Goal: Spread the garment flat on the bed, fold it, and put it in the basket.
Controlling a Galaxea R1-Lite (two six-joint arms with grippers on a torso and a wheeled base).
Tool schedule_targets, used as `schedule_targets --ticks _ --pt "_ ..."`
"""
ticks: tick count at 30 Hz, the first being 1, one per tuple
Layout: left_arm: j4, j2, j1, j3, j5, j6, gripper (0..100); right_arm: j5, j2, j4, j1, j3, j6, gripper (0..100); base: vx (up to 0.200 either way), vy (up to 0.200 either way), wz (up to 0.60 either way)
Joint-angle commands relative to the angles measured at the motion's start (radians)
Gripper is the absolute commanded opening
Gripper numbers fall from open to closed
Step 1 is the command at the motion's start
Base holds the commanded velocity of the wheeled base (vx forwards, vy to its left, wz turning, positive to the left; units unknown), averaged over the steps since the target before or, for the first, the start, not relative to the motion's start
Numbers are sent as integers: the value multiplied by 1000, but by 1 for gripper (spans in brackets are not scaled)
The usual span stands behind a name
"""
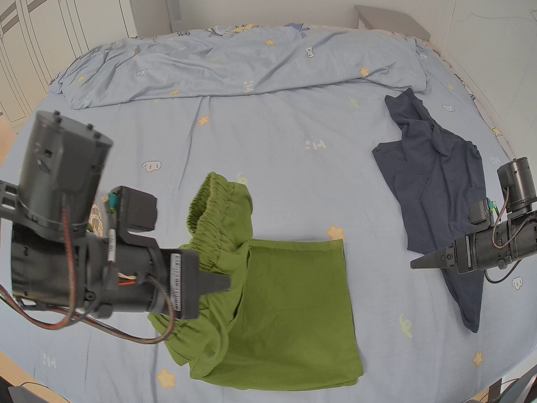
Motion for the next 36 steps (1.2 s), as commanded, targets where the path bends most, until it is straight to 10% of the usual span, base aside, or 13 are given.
schedule_targets --ticks 1,31,32,36 --pt "-38 132 -43 -15 45 -32 0 -1 9 -2 1 5 0 100 0 0 0" --pt "-346 356 -169 15 108 -210 0 -2 28 -2 24 9 0 100 0 0 0" --pt "-348 364 -173 14 108 -212 100 -2 28 -2 24 9 0 100 0 0 0" --pt "-366 386 -185 12 108 -218 100 -2 28 -2 30 9 0 100 0 0 0"
